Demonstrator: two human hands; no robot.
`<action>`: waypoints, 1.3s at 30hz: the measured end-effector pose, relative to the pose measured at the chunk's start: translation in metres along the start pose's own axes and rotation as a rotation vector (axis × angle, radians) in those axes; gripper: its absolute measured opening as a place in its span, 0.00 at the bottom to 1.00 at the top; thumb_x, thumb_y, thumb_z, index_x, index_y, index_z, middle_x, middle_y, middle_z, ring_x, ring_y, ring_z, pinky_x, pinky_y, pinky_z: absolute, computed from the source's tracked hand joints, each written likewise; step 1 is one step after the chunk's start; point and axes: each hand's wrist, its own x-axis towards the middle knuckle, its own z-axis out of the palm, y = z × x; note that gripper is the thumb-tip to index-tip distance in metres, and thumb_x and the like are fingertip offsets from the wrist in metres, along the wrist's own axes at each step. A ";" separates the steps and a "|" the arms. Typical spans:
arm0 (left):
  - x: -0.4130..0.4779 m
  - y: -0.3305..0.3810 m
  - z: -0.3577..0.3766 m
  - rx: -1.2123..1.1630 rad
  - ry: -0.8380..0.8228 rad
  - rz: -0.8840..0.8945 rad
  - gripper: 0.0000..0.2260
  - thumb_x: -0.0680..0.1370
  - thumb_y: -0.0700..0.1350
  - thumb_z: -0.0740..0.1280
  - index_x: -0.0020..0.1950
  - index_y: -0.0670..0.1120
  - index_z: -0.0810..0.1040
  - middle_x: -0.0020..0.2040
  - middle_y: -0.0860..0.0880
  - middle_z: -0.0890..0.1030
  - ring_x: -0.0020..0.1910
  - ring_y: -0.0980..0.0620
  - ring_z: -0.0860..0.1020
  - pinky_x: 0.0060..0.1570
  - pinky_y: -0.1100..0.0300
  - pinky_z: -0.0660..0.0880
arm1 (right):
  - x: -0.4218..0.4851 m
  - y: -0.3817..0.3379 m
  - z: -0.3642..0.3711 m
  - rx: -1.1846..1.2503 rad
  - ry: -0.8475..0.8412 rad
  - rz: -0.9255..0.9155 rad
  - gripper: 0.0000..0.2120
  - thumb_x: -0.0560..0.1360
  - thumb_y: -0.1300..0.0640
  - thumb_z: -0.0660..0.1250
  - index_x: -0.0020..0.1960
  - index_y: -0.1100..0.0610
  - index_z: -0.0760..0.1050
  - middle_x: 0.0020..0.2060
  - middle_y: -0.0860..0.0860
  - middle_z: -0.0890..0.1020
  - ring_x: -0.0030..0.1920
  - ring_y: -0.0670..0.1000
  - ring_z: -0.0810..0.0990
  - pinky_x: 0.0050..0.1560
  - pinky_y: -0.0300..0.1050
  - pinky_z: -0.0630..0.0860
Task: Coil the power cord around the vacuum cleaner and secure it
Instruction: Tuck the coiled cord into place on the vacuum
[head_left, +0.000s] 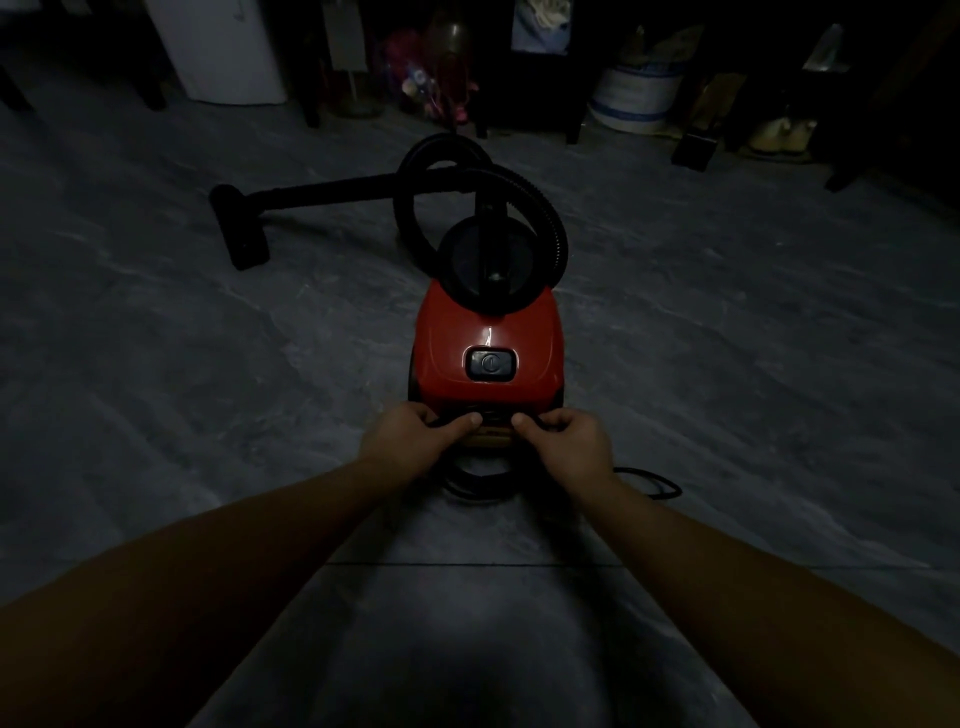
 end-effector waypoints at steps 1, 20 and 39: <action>-0.001 0.000 0.000 -0.006 -0.002 0.004 0.23 0.66 0.67 0.72 0.33 0.48 0.74 0.30 0.51 0.79 0.31 0.52 0.79 0.35 0.56 0.76 | 0.000 0.000 0.000 0.011 -0.005 0.005 0.17 0.65 0.40 0.76 0.40 0.54 0.81 0.36 0.49 0.85 0.40 0.50 0.85 0.45 0.50 0.83; 0.005 -0.005 0.000 0.048 -0.003 0.032 0.25 0.67 0.69 0.70 0.27 0.49 0.72 0.24 0.53 0.74 0.25 0.55 0.74 0.30 0.60 0.69 | -0.012 -0.010 0.001 -0.028 0.016 -0.011 0.20 0.65 0.37 0.75 0.39 0.53 0.79 0.34 0.48 0.84 0.37 0.49 0.83 0.41 0.49 0.82; -0.004 -0.007 0.001 0.195 0.025 0.188 0.20 0.73 0.67 0.65 0.39 0.51 0.79 0.34 0.53 0.82 0.34 0.56 0.80 0.35 0.57 0.77 | 0.003 -0.001 -0.009 0.066 -0.064 0.052 0.11 0.72 0.47 0.73 0.40 0.54 0.84 0.39 0.51 0.86 0.42 0.51 0.85 0.49 0.47 0.81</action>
